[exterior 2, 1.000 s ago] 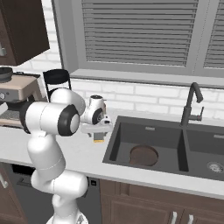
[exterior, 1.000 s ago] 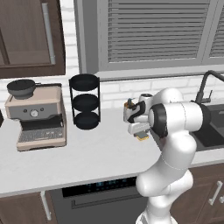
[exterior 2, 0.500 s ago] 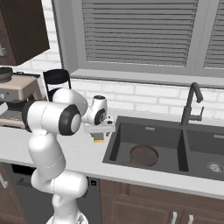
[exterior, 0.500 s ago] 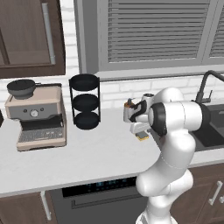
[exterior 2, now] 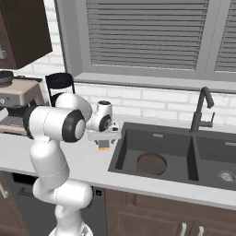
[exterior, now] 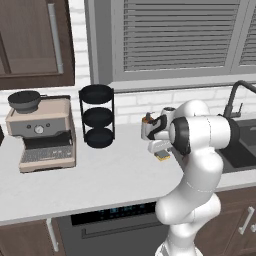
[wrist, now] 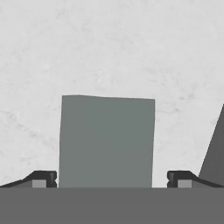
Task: Pick the pan and sponge and place them into the sink. Then turn on the water.
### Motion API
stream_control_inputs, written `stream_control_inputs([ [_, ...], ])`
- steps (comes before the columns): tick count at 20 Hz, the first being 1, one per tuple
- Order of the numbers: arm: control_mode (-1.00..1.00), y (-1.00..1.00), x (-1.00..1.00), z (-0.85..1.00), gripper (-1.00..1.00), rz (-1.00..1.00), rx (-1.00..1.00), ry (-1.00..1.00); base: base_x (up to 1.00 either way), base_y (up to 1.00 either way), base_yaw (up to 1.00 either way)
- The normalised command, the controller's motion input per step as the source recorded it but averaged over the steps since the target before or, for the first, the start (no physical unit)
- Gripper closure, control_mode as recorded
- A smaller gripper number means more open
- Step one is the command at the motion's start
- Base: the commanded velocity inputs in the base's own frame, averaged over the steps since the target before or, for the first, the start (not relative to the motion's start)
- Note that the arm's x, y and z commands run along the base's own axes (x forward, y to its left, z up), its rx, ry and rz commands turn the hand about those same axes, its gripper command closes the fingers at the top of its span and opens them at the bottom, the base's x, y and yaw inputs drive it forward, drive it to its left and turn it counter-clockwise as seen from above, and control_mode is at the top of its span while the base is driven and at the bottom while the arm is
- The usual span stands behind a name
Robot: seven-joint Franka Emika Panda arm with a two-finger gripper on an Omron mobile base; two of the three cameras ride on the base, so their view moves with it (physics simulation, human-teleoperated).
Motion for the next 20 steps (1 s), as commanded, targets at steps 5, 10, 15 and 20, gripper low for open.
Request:
stream_control_inputs([
  [5, -1.0, 0.0, 0.0, 0.0, -1.0, 0.0, 0.0, 0.0, 0.0, 0.0, 0.0],
  [10, -1.0, 0.01, 0.0, 0.0, -1.0, 0.0, 0.0, 0.0, 0.0, 0.0, 0.0],
  [15, -1.0, 0.13, 0.0, 0.0, -1.0, 0.0, 0.0, 0.0, 0.0, 0.0, 0.0],
  [20, -1.0, 0.06, 0.0, 0.0, -1.0, 0.0, 0.0, 0.0, 0.0, 0.0, 0.0],
])
